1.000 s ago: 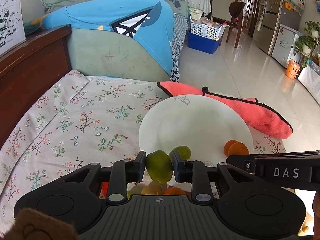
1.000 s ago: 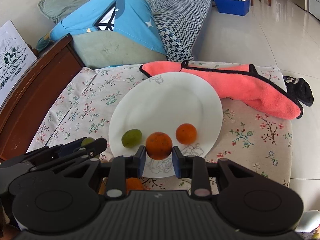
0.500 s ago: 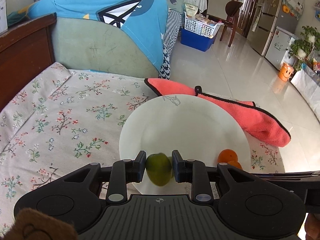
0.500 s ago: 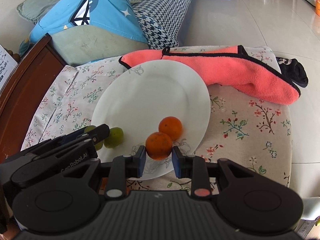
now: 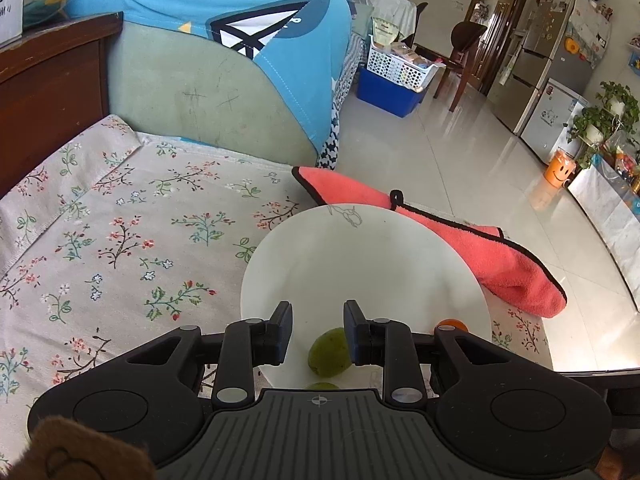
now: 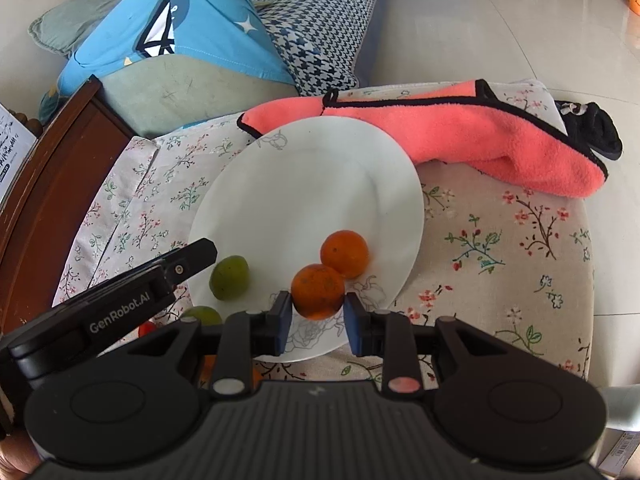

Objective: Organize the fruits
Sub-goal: 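Lower the green fruit onto the plate and open the left tool while the right tool releases the orange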

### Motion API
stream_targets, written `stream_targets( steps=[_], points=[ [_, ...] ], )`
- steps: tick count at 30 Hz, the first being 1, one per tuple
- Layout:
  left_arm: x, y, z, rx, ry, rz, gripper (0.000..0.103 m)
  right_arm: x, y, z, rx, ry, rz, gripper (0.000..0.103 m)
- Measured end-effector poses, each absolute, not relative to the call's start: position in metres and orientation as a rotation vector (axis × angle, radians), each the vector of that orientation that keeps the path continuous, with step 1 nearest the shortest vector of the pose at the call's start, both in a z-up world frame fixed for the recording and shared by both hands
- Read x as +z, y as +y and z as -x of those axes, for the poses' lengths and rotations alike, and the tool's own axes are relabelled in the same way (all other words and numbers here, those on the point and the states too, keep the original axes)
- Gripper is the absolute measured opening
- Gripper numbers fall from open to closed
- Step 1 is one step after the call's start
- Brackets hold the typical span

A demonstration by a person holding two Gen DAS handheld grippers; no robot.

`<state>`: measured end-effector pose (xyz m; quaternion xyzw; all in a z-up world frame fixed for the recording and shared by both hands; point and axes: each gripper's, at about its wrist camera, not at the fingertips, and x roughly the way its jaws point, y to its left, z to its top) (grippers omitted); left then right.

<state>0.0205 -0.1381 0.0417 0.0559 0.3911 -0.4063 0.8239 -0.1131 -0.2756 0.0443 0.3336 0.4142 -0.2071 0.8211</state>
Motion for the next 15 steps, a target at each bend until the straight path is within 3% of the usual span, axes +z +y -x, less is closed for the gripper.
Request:
stream_targets(
  steps=[5,13,15],
  points=[
    [0.049,-0.131,-0.024,-0.857,0.85,-0.089,0.029,0.045,-0.278,0.112,-0.43,0.858,-0.752,0.034],
    [0.063,-0.114,-0.027,-0.807,0.839,-0.084,0.032,0.05,-0.265,0.107,-0.312,0.87,-0.721,0.034],
    [0.065,-0.111,-0.026,-0.803,0.837,-0.103,0.037,0.049,-0.261,0.105,-0.288,0.89,-0.712,0.034]
  ],
)
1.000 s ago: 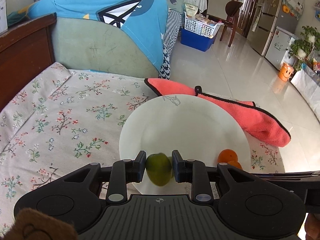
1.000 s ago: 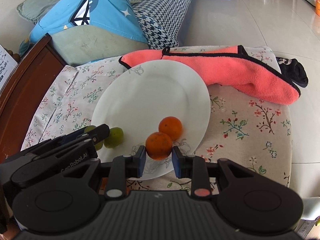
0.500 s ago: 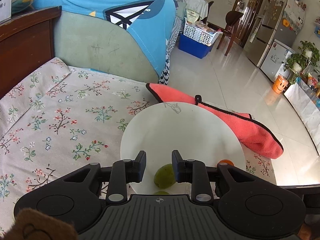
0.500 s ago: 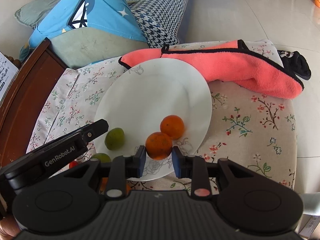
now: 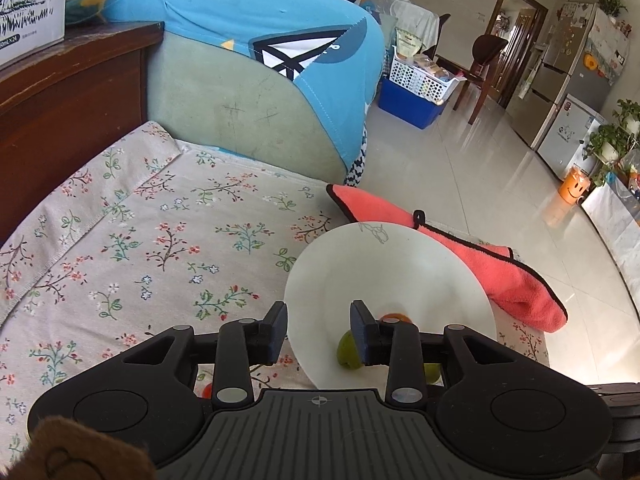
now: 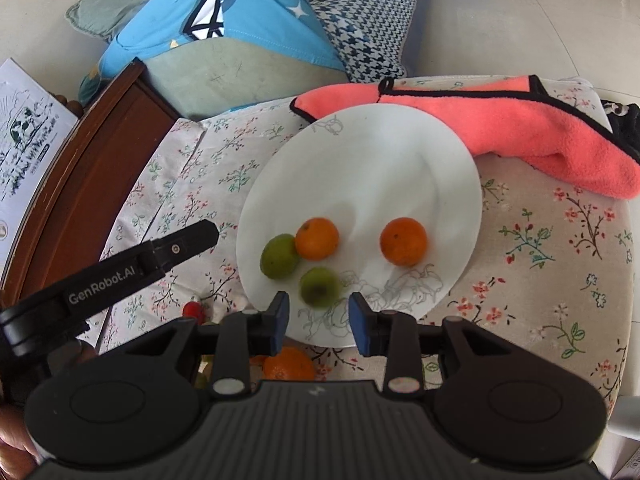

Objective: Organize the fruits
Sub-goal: 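Lower the green fruit onto the plate and open the left tool while the right tool releases the orange, then withdraw both open tools from the plate back over the fruit pile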

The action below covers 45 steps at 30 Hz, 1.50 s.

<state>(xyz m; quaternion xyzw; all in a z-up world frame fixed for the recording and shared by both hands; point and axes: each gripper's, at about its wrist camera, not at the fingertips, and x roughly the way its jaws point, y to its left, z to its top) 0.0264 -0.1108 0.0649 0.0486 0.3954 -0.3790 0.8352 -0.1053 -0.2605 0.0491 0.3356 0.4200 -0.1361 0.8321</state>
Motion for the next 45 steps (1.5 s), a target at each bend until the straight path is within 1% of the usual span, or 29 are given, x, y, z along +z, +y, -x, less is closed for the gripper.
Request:
stream_targets(
  steps=[1,2,4,6,8,9,13,15,20,28,36,45],
  points=[
    [0.066,-0.109,-0.025,-0.796,0.834,-0.115,0.042,0.048,-0.259,0.104,-0.277,0.897,-0.707,0.034],
    [0.067,-0.106,-0.025,-0.79,0.829,-0.122,0.044,0.048,-0.258,0.104,-0.271,0.902,-0.7,0.034],
    [0.069,-0.101,-0.024,-0.774,0.827,-0.144,0.045,0.046,-0.254,0.103,-0.278,0.916,-0.674,0.034],
    [0.073,-0.093,-0.024,-0.748,0.829,-0.16,0.047,0.045,-0.254,0.103,-0.298,0.921,-0.659,0.034],
    [0.079,-0.083,-0.024,-0.727,0.829,-0.159,0.058,0.049,-0.258,0.105,-0.293,0.903,-0.674,0.034],
    [0.082,-0.077,-0.023,-0.715,0.829,-0.162,0.06,0.051,-0.26,0.108,-0.292,0.89,-0.685,0.034],
    [0.086,-0.057,-0.019,-0.683,0.833,-0.181,0.065,0.066,-0.267,0.127,-0.281,0.828,-0.733,0.035],
    [0.084,-0.048,-0.017,-0.673,0.86,-0.188,0.065,0.069,-0.266,0.131,-0.272,0.826,-0.707,0.036],
    [0.073,-0.033,-0.009,-0.661,0.925,-0.191,0.065,0.06,-0.251,0.127,-0.22,0.903,-0.655,0.036],
    [0.063,-0.028,0.003,-0.687,0.946,-0.26,0.065,0.051,-0.22,0.123,-0.129,0.979,-0.521,0.037],
    [0.054,-0.022,-0.007,-0.627,0.999,-0.257,0.066,0.045,-0.22,0.118,-0.16,0.986,-0.518,0.038],
    [0.041,-0.02,-0.012,-0.599,1.018,-0.271,0.066,0.039,-0.216,0.11,-0.169,0.999,-0.502,0.038]
  ],
)
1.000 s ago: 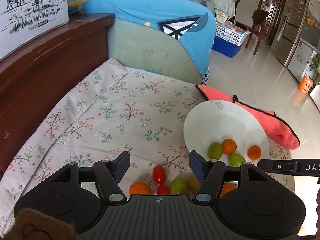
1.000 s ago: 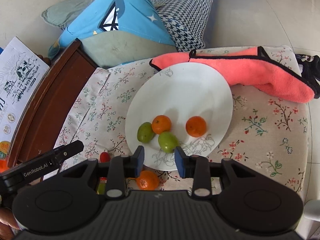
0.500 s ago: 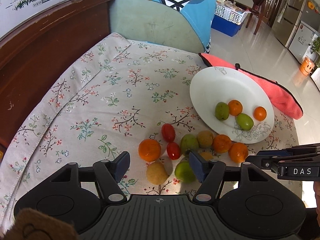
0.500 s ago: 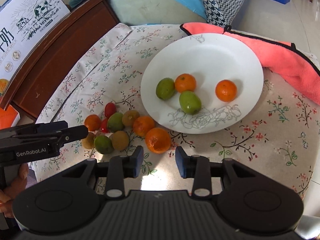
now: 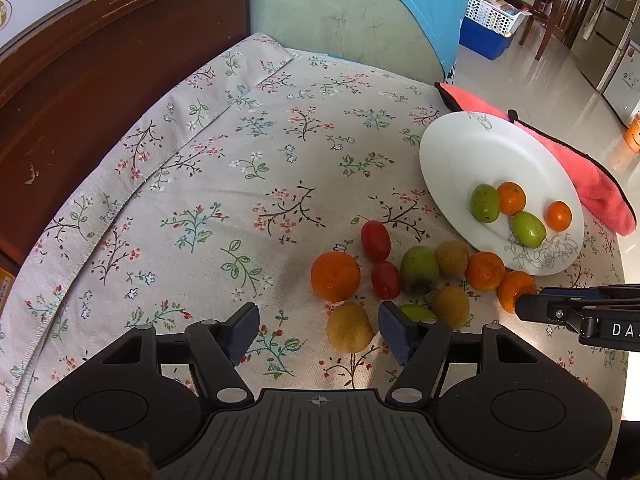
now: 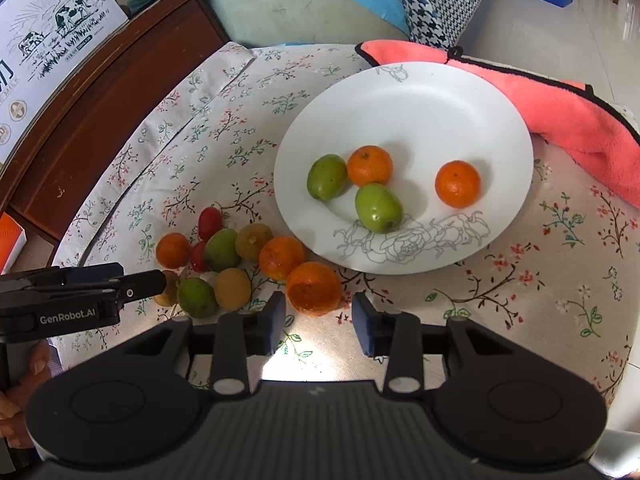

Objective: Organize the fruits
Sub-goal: 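Withdraw both open tools from the plate back over the fruit pile, then close the left tool on a yellow fruit while the right tool closes on an orange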

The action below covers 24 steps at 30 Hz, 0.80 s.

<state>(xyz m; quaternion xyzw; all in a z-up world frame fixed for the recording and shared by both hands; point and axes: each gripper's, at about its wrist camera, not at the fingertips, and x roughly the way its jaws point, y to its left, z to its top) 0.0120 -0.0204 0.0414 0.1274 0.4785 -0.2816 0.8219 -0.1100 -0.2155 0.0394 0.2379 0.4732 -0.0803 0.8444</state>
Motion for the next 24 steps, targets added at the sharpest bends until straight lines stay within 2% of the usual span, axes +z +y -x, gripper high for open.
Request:
stream_targets(
  steps=[10,16,18,20,22,24],
  points=[
    [0.022,-0.033,-0.002,-0.597,0.965,-0.377,0.064,0.032,-0.204,0.098,-0.183,1.017,-0.443,0.038],
    [0.018,-0.04,0.003,-0.616,0.925,-0.419,0.06,0.031,-0.198,0.097,-0.192,1.008,-0.39,0.033],
    [0.019,-0.041,0.005,-0.629,0.917,-0.425,0.054,0.031,-0.198,0.097,-0.19,1.007,-0.387,0.033],
    [0.019,-0.043,0.007,-0.65,0.914,-0.428,0.04,0.031,-0.198,0.097,-0.187,1.007,-0.389,0.033],
    [0.02,-0.045,0.011,-0.665,0.905,-0.441,0.032,0.033,-0.197,0.098,-0.173,1.007,-0.394,0.033],
    [0.022,-0.047,0.015,-0.675,0.89,-0.458,0.026,0.035,-0.194,0.099,-0.149,1.003,-0.39,0.033]
  ],
)
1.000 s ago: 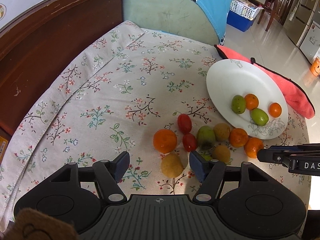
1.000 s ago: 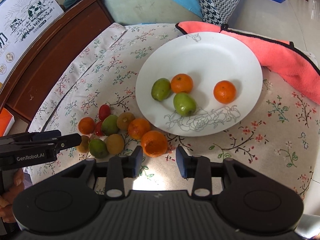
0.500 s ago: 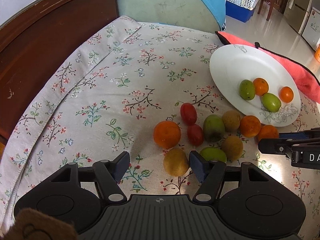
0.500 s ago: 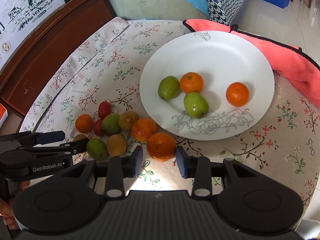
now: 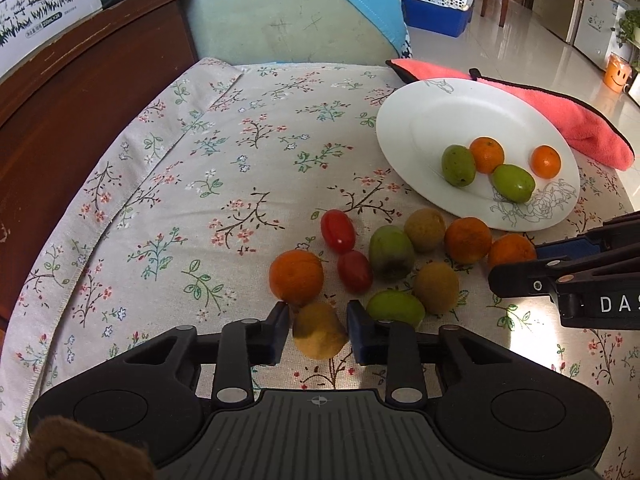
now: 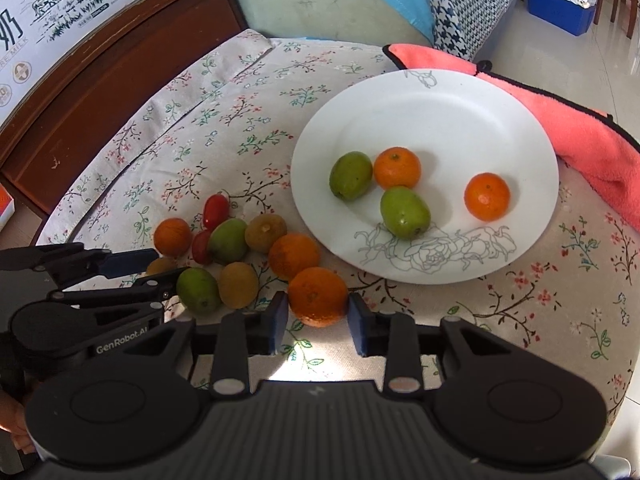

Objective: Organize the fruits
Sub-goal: 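Close the left tool on a yellow fruit while the right tool closes on an orange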

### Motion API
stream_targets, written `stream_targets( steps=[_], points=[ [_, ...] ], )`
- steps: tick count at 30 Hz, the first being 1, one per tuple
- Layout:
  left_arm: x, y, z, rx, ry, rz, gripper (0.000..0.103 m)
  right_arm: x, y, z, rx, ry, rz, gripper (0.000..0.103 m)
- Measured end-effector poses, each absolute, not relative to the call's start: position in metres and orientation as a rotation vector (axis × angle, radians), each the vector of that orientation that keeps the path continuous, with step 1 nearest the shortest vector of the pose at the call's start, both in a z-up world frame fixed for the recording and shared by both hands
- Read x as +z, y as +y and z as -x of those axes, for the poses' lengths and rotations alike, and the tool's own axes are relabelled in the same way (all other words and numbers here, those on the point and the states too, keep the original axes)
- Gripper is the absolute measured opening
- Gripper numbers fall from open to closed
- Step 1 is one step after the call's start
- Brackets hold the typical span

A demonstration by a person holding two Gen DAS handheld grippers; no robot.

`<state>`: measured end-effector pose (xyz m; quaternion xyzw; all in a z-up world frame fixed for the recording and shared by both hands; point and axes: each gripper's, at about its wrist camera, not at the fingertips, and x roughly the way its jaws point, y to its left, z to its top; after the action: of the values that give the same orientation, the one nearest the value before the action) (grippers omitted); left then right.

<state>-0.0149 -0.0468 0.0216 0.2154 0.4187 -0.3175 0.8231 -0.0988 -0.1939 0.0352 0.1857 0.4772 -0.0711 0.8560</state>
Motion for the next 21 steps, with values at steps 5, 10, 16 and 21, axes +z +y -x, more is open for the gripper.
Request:
stream_targets(
  steps=[5,10,16,21],
  points=[
    [0.029,-0.049,0.022,-0.692,0.851,-0.473,0.024,0.044,-0.185,0.101,-0.096,0.979,-0.368,0.033],
    [0.037,-0.041,0.017,-0.708,0.871,-0.411,0.024,0.051,-0.183,0.103,-0.073,0.957,-0.368,0.033],
    [0.043,-0.029,0.014,-0.717,0.887,-0.358,0.024,0.052,-0.185,0.104,-0.08,0.958,-0.373,0.033],
    [0.043,-0.024,0.012,-0.726,0.898,-0.332,0.024,0.054,-0.184,0.104,-0.08,0.956,-0.369,0.033]
  ],
)
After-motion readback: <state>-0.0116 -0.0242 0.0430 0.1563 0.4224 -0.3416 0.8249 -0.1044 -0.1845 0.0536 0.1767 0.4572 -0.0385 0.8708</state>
